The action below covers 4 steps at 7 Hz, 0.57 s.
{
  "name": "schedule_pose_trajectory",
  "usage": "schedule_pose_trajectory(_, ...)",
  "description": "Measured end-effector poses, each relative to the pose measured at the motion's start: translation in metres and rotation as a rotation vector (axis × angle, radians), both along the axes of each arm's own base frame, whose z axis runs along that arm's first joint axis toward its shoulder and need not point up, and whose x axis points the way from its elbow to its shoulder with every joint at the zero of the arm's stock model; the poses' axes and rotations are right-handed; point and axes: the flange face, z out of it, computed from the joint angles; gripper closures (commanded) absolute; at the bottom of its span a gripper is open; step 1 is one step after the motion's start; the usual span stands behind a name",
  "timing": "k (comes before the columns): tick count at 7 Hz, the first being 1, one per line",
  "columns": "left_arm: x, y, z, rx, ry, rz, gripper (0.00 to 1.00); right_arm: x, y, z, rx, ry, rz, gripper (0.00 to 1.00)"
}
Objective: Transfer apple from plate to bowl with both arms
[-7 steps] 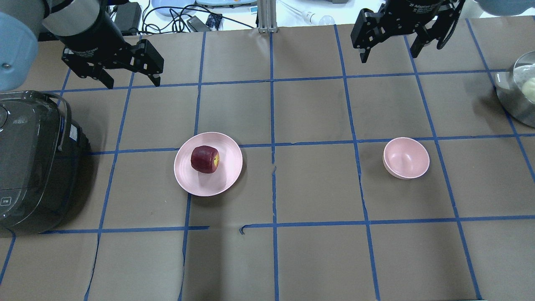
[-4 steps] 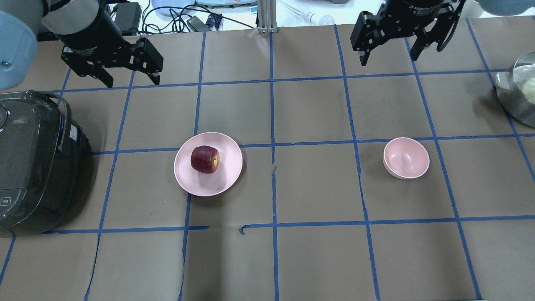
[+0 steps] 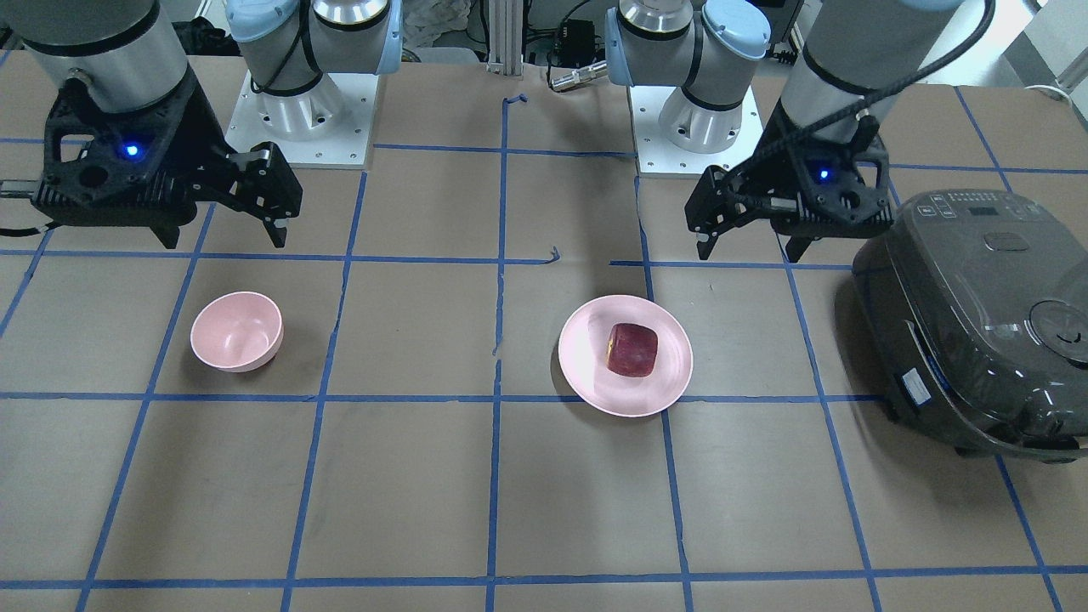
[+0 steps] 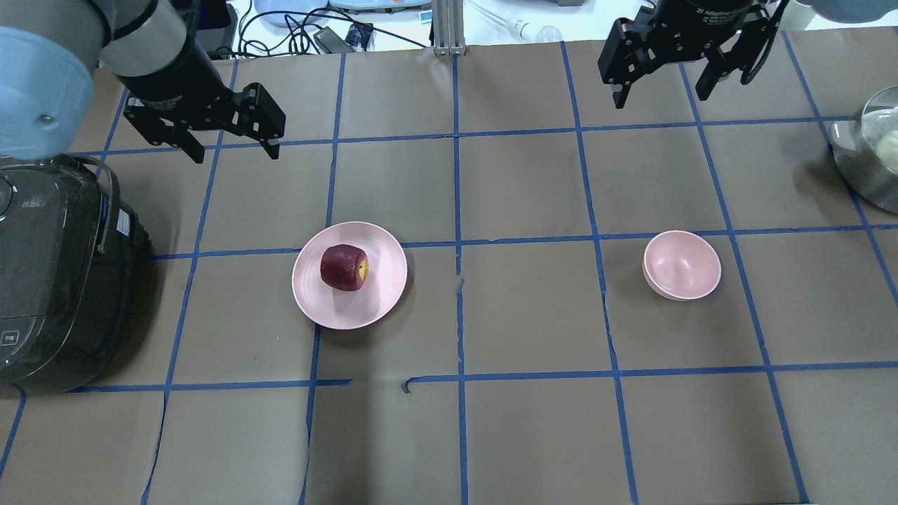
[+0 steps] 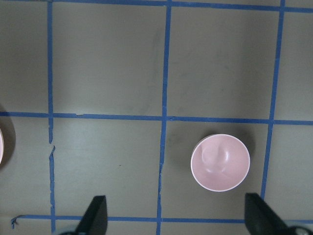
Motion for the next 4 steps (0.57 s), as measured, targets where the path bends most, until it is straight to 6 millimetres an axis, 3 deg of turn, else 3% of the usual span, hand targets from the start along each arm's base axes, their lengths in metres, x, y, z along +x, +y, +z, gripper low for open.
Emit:
schedule_pose_trajectory(2, -0.014, -0.005, -0.078, 0.022, 0.003, -0.008, 0.0, -0.066, -0.032, -0.071, 0.057, -0.013, -0.029, 0.0)
schedule_pose_trajectory(3, -0.022, -0.003, -0.12, 0.029, 0.005, -0.022, 0.0, -0.093, -0.038, -0.12, 0.067, -0.015, -0.034, 0.0)
schedule_pose_trajectory(4, -0.029, -0.001, -0.153, 0.045, 0.015, -0.032, 0.0, -0.118, -0.033, -0.171, 0.08, -0.018, -0.035, 0.09)
